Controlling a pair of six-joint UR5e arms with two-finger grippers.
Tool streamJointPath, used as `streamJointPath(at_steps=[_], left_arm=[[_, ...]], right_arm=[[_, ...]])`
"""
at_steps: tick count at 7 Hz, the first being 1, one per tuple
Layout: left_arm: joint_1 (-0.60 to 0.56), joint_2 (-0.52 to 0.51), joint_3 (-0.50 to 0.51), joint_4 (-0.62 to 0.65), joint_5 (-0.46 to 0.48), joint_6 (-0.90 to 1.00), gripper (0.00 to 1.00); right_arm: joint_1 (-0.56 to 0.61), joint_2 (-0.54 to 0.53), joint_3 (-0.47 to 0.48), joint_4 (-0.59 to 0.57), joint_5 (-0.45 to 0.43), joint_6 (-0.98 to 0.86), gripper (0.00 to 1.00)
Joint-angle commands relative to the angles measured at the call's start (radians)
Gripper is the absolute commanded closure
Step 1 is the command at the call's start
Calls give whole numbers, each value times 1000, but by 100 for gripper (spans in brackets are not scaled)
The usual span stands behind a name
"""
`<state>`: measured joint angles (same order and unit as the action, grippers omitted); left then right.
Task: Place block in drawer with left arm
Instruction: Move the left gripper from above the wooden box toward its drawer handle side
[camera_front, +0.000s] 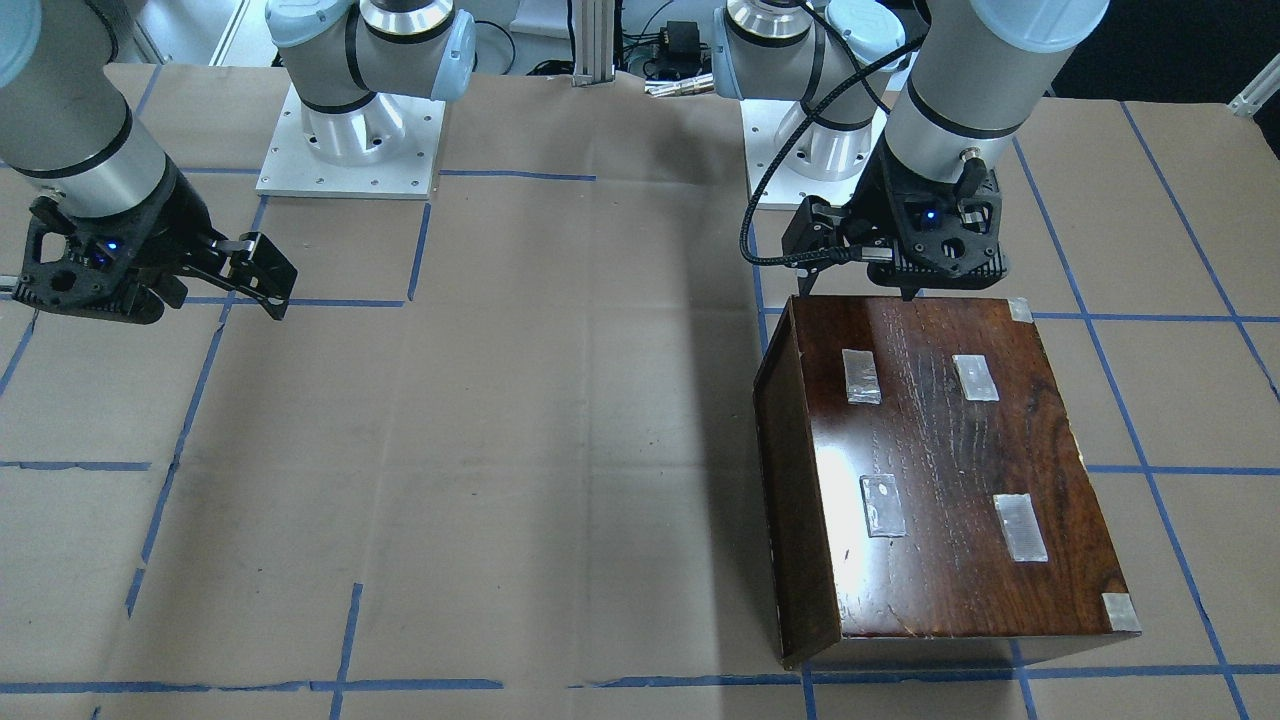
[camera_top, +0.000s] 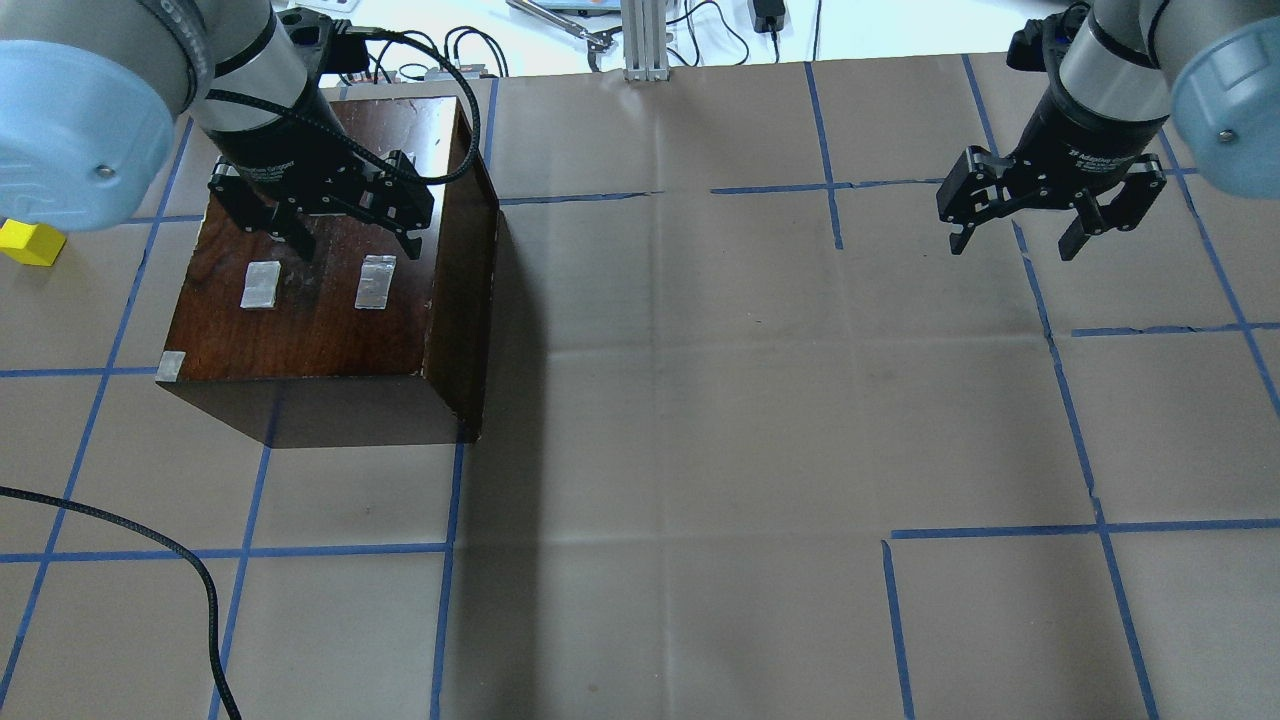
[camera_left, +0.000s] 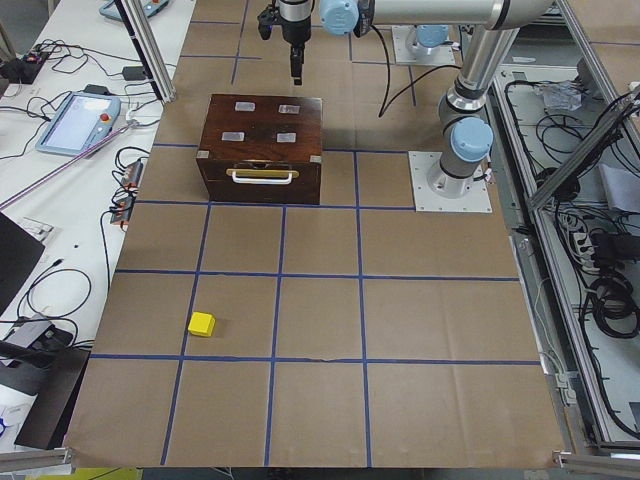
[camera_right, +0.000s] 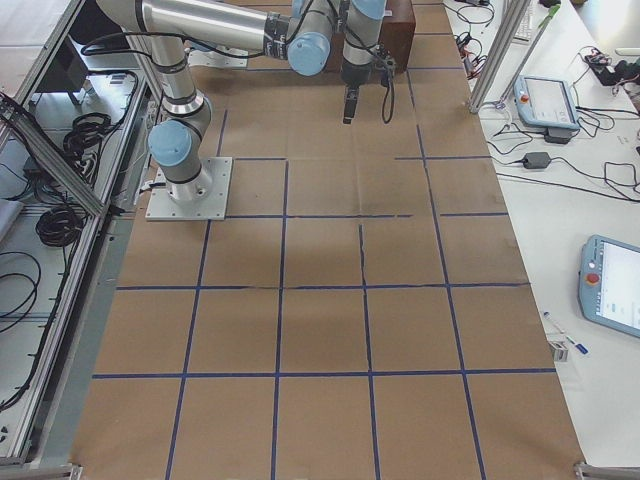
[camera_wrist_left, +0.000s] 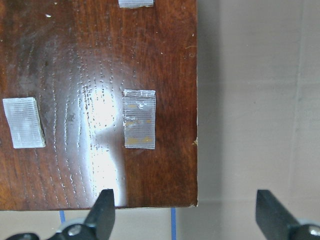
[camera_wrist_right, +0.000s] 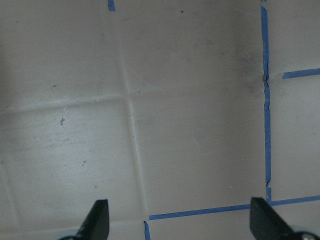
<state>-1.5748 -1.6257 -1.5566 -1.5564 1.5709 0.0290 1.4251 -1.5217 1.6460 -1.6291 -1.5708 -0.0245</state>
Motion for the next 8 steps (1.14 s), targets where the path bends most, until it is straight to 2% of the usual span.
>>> streamJointPath(at_steps=[1, 3, 6, 8], left_arm=[[38, -5, 13, 1, -5, 6, 1], [120, -8, 26, 5, -8, 81, 1], [364, -26, 50, 18, -125, 295, 1], [499, -42, 53, 24, -152, 461, 1]], right_arm=[[0, 0, 0, 0, 0, 0, 0], [0, 0, 0, 0, 0, 0, 0], [0, 0, 0, 0, 0, 0, 0], [0, 0, 0, 0, 0, 0, 0]])
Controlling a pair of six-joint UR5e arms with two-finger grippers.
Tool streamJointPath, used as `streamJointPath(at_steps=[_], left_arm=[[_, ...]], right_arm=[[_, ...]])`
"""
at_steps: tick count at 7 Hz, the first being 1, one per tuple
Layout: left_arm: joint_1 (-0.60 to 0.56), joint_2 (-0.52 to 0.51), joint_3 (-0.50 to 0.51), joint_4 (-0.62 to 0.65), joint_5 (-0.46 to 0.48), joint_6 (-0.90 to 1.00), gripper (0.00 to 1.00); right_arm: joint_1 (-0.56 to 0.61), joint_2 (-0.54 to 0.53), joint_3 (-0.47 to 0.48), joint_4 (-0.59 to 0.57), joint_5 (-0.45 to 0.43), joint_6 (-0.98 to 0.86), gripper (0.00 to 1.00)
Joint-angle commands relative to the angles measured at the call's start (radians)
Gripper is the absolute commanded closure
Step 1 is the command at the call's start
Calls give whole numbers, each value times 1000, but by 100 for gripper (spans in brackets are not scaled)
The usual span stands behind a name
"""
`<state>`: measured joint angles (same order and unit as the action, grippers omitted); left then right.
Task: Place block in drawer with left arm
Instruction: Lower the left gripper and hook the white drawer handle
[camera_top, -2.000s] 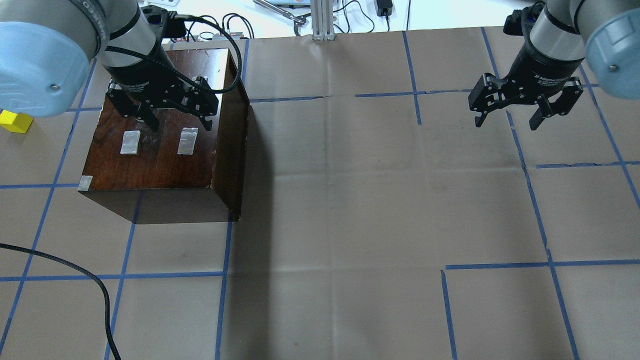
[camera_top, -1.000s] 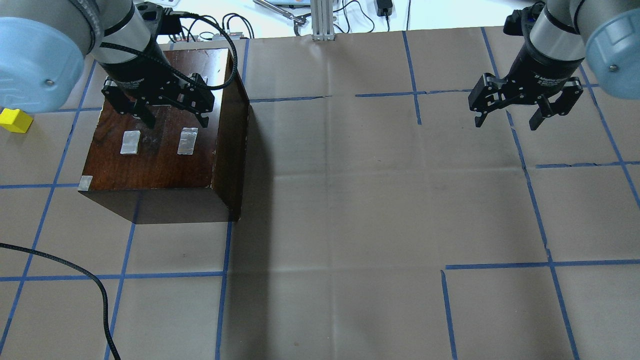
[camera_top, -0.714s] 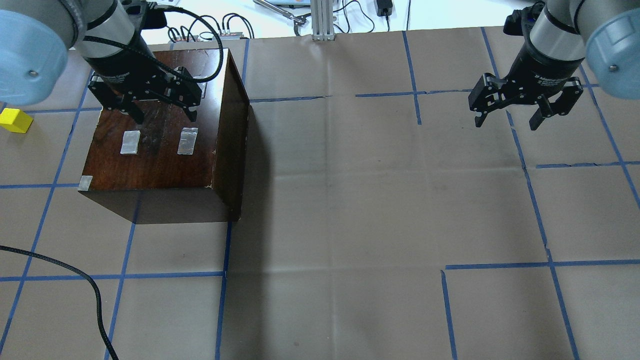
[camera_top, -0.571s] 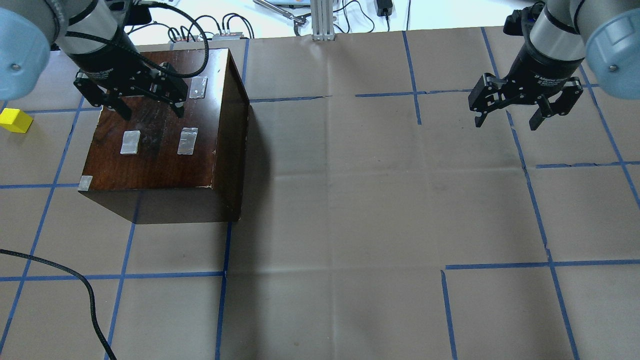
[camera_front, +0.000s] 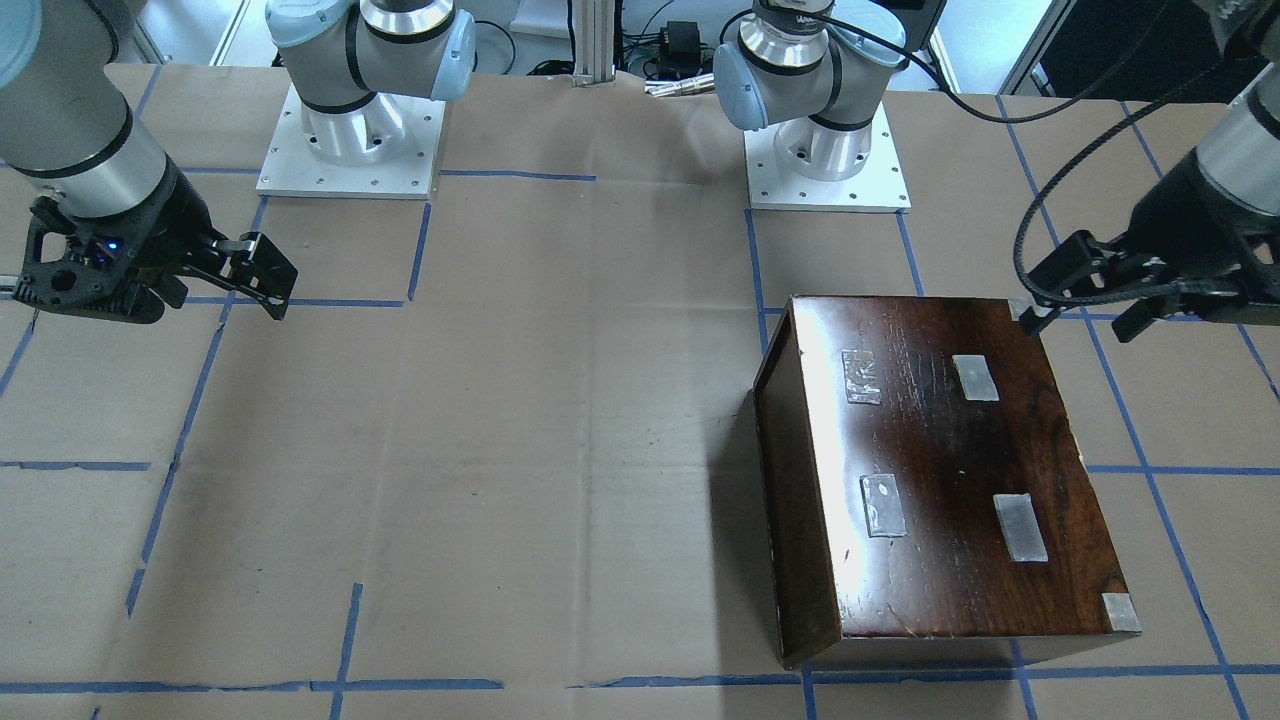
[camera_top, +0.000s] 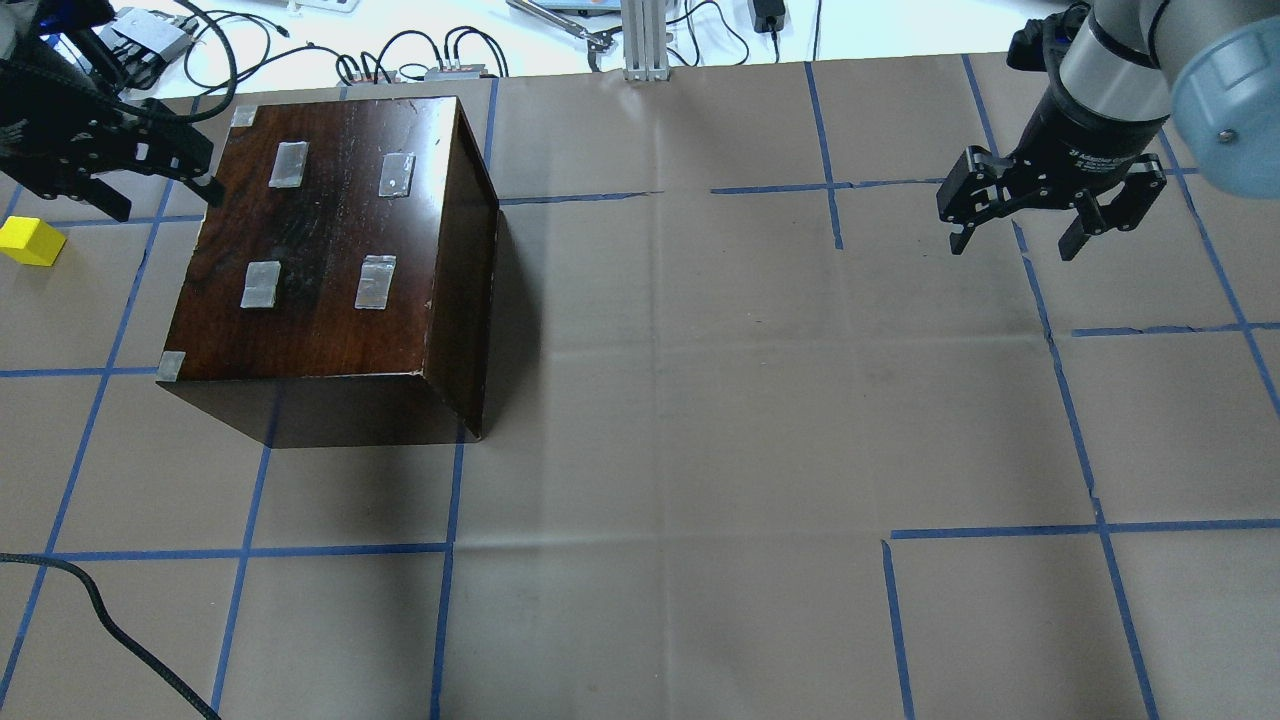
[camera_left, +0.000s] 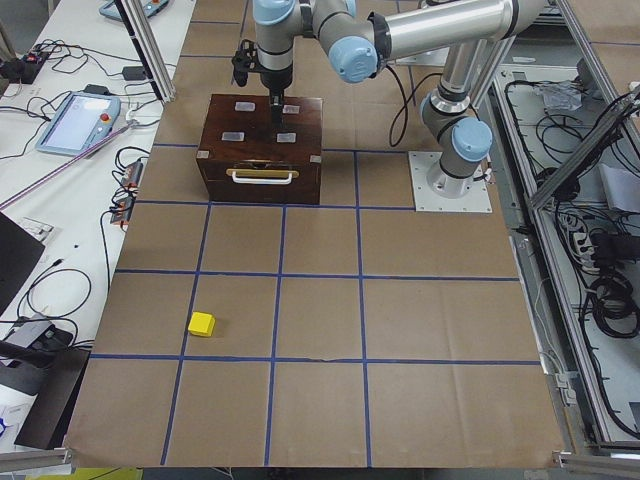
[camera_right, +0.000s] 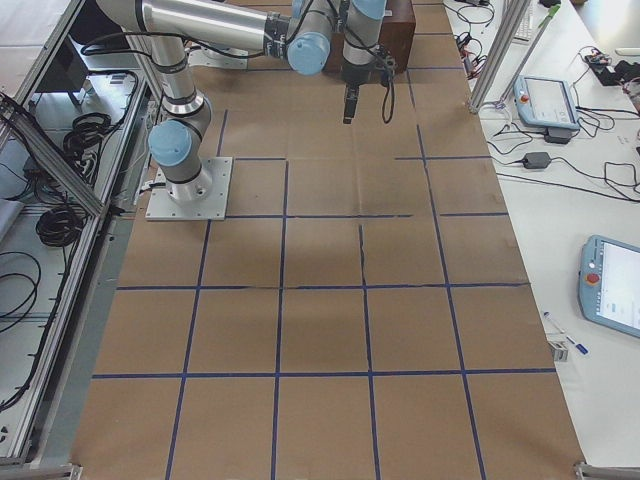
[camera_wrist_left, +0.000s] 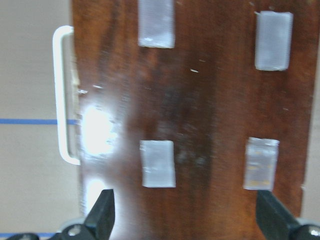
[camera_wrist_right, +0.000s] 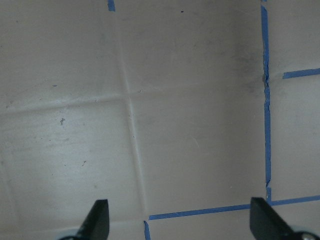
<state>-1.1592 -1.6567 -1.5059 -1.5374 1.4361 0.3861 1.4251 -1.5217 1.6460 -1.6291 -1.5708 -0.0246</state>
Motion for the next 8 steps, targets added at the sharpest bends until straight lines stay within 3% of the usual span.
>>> streamJointPath(at_steps=[1, 3, 4, 8], left_arm=[[146, -32, 4, 6, -69, 176, 1], [222, -70, 4, 8, -92, 290, 1], [236, -92, 4, 8, -152, 295, 1], [237, -170, 6, 14, -189, 301, 1]], right_arm=[[0, 0, 0, 0, 0, 0, 0], [0, 0, 0, 0, 0, 0, 0], [0, 0, 0, 0, 0, 0, 0], [0, 0, 0, 0, 0, 0, 0]])
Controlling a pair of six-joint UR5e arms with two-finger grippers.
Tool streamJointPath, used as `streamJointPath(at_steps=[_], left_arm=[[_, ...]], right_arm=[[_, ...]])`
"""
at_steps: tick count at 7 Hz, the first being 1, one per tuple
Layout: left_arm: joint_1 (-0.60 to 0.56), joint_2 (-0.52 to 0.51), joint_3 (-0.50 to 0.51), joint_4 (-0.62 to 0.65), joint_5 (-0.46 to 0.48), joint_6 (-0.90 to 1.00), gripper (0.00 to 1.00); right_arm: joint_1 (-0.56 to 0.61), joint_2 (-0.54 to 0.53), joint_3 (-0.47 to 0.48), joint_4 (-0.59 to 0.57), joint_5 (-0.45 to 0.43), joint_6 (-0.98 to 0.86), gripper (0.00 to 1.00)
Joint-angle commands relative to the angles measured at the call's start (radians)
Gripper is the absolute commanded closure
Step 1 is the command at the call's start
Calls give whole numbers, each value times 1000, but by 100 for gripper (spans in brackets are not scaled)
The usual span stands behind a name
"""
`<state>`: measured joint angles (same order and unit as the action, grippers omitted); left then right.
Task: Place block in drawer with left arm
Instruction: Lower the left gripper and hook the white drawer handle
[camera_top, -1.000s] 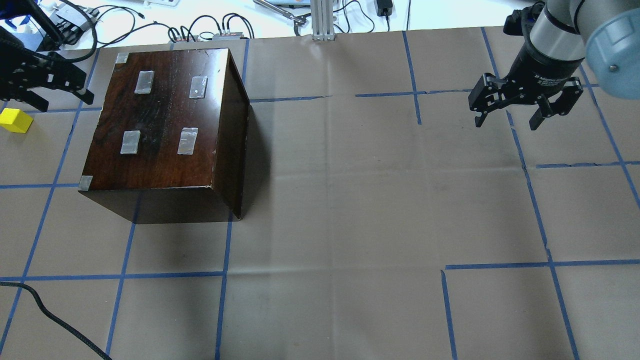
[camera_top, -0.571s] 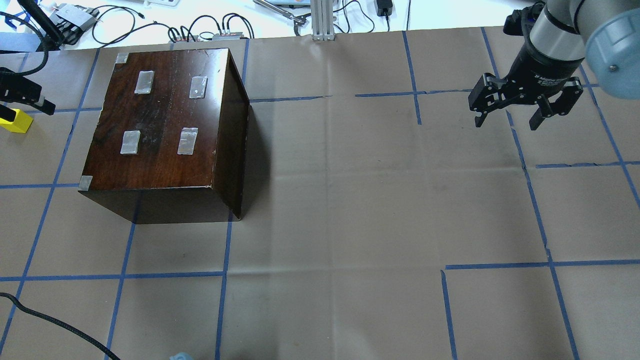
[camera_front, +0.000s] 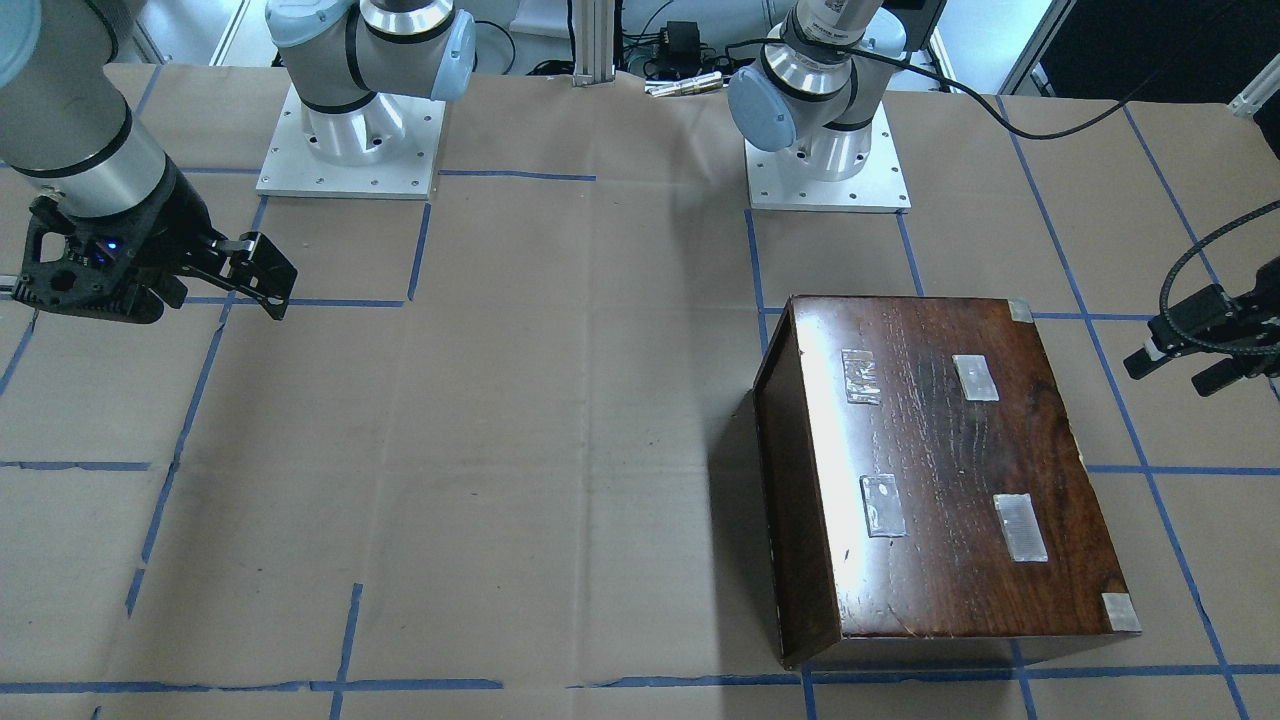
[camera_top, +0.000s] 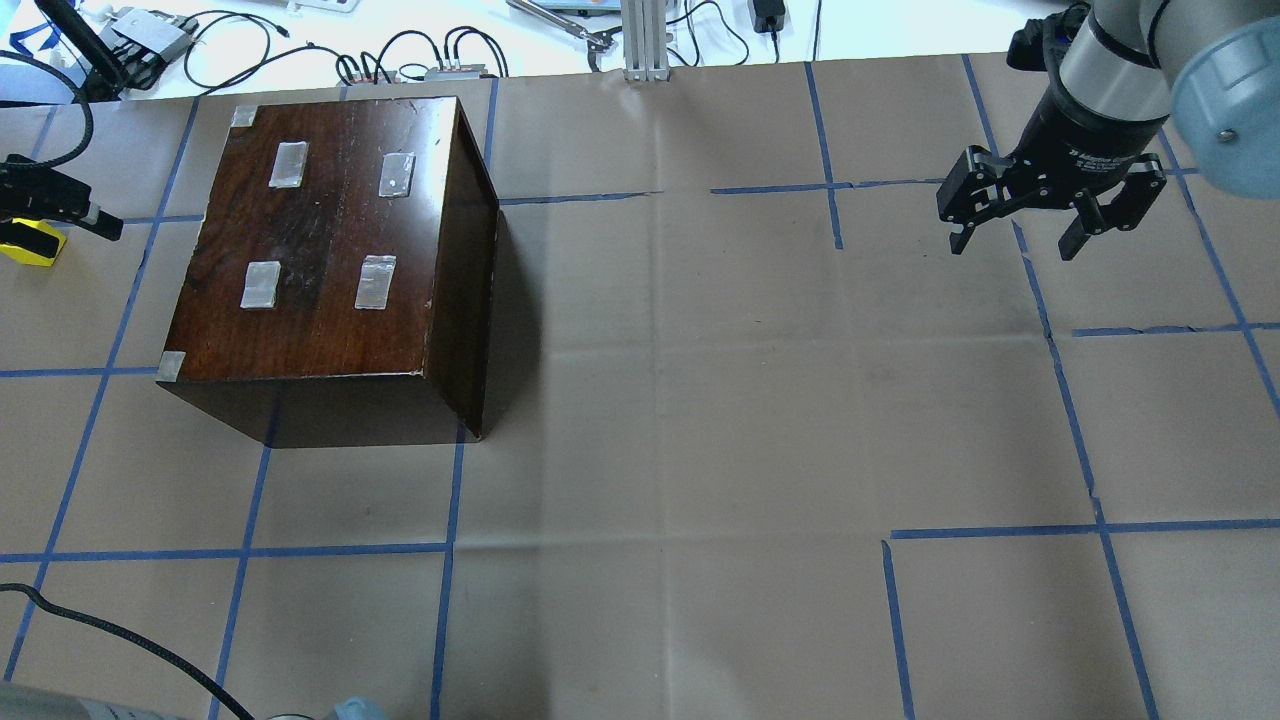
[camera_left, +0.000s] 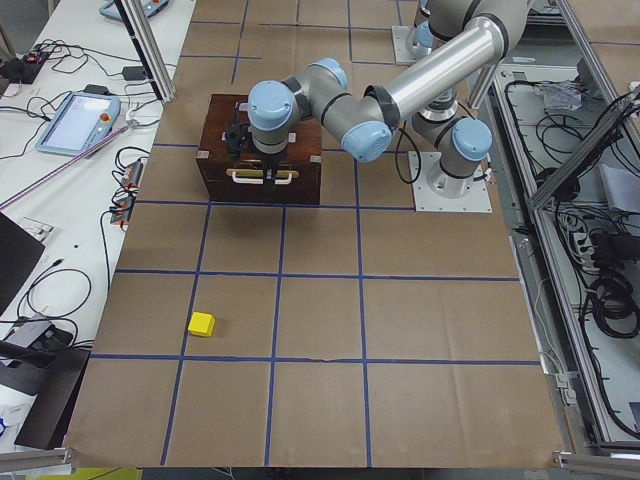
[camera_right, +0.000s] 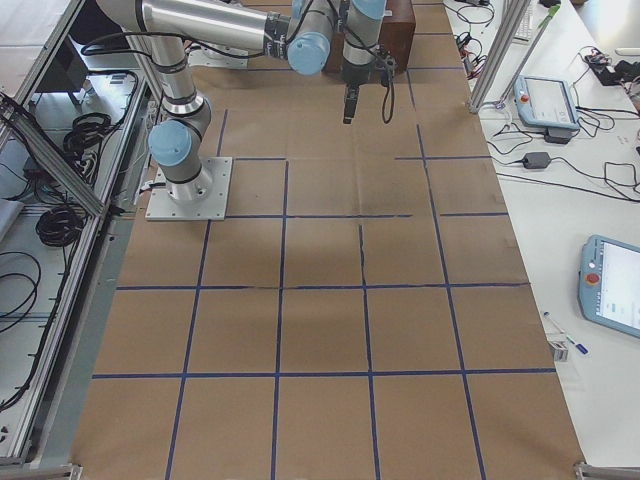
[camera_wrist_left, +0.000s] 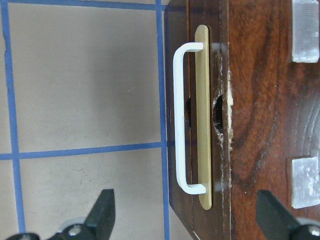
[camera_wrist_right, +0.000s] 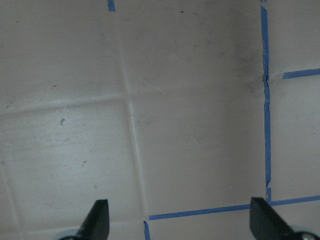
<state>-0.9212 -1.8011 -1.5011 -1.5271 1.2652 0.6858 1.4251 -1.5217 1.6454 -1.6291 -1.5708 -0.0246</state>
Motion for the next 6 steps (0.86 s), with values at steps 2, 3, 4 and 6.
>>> streamJointPath(at_steps=[2, 3, 4, 6], left_arm=[[-8, -73, -1, 54, -21, -8, 1], [-17, -86, -5, 62, -21, -12, 2], [-27, -108, -2, 73, -20, -12, 2], [-31, -151, -4, 110, -40, -12, 2]], right_arm=[[0, 0, 1, 0, 0, 0, 0], [0, 0, 1, 0, 0, 0, 0], [0, 0, 1, 0, 0, 0, 0], [0, 0, 1, 0, 0, 0, 0]])
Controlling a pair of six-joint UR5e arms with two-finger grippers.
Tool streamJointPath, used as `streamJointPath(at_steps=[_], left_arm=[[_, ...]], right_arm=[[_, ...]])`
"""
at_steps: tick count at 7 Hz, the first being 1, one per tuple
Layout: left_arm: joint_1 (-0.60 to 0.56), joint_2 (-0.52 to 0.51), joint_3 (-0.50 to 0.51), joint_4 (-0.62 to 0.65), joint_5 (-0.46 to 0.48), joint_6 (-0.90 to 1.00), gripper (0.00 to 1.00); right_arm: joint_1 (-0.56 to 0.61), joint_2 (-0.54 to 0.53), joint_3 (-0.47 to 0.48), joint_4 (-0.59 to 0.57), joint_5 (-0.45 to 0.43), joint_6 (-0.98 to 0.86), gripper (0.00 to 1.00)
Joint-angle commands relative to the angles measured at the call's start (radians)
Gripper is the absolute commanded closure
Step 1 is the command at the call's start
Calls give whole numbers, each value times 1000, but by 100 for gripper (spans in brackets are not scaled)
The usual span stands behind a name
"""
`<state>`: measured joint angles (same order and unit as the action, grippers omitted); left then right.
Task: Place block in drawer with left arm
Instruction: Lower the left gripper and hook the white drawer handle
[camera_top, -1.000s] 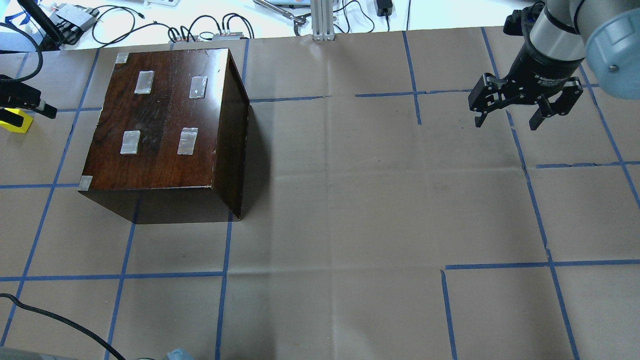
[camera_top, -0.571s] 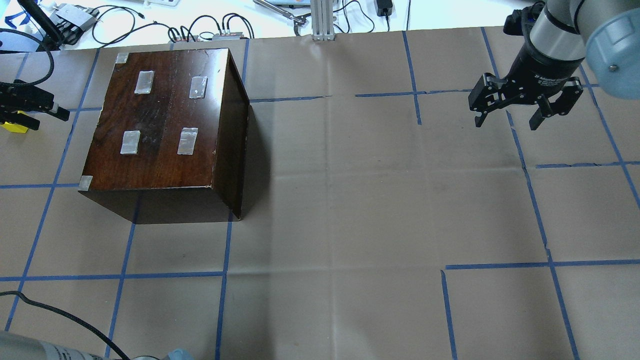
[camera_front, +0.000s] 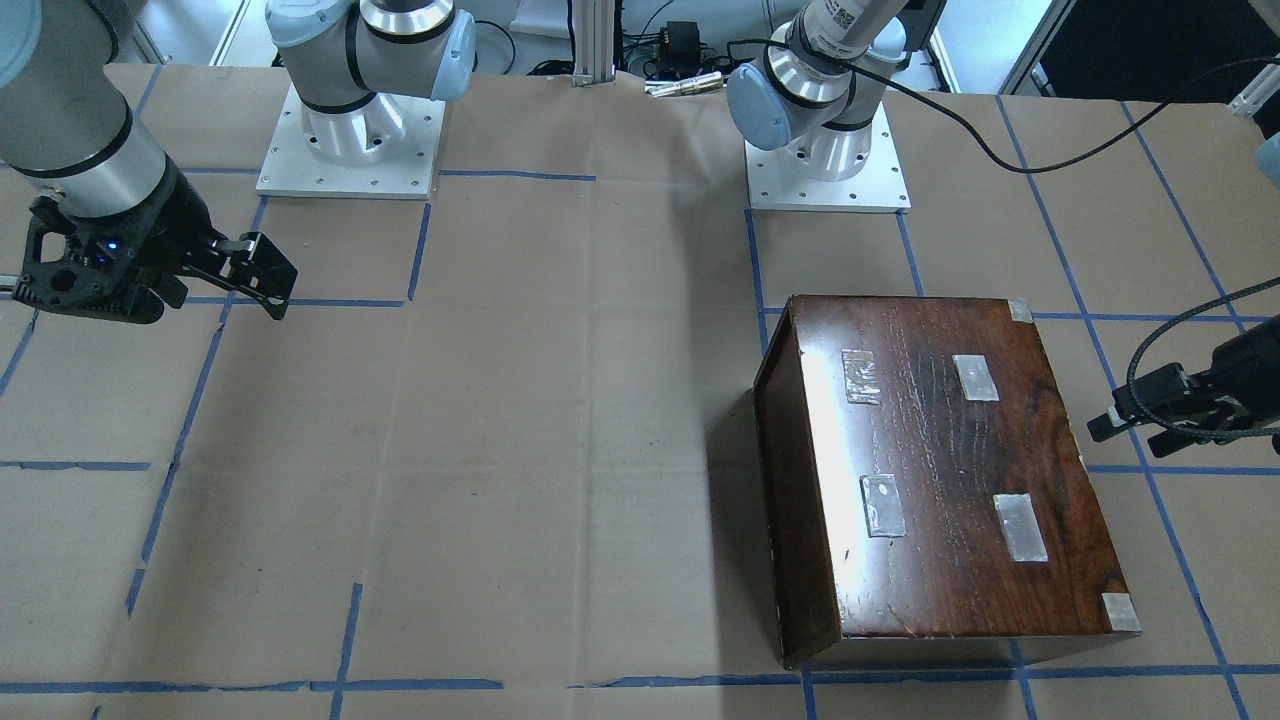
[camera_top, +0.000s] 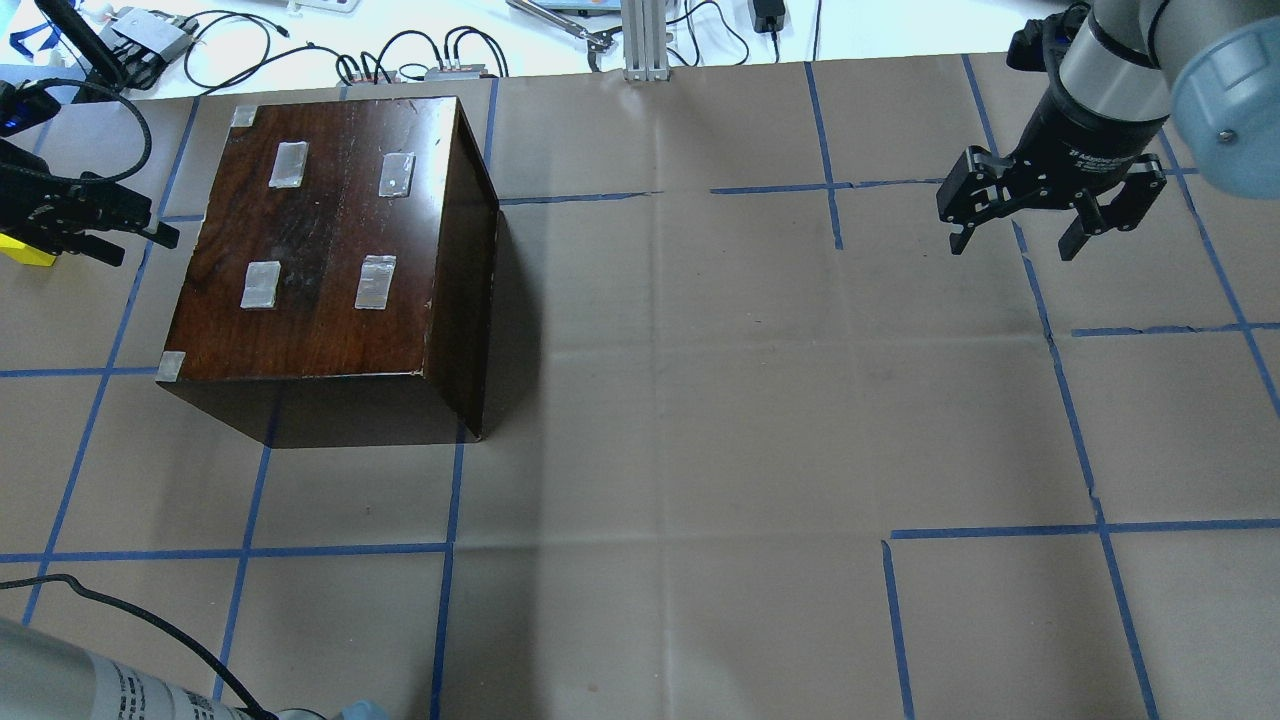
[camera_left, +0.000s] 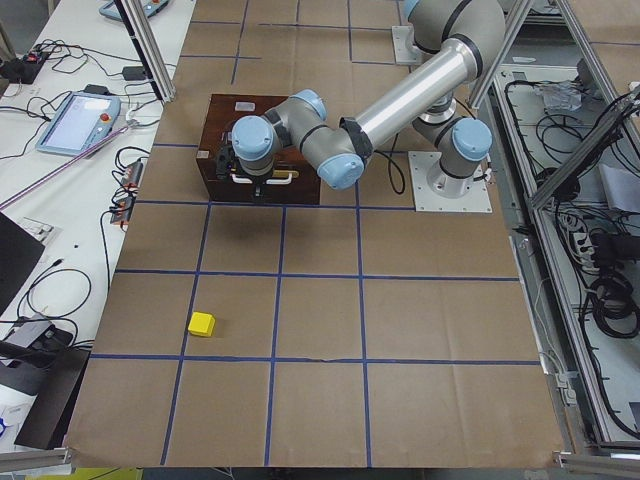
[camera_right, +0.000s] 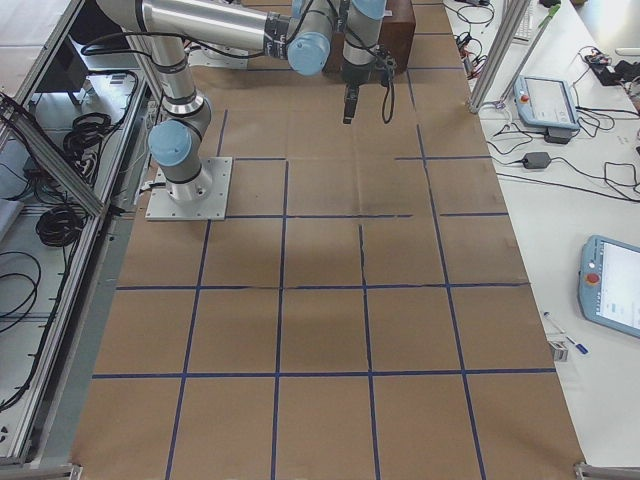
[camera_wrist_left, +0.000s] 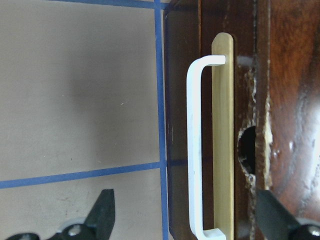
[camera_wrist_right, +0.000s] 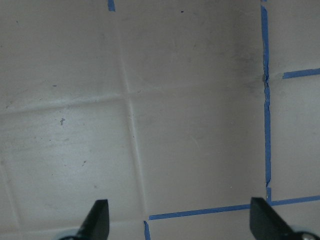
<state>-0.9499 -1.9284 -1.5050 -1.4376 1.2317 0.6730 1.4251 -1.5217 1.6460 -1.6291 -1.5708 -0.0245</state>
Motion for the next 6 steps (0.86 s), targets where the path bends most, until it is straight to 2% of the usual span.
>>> streamJointPath(at_steps=[1, 6], left_arm=[[-3, -32, -1, 31, -6, 2, 2], [-7, -86, -4, 60, -8, 8, 2]], right_arm=[[0, 0, 0, 0, 0, 0, 0], [0, 0, 0, 0, 0, 0, 0]])
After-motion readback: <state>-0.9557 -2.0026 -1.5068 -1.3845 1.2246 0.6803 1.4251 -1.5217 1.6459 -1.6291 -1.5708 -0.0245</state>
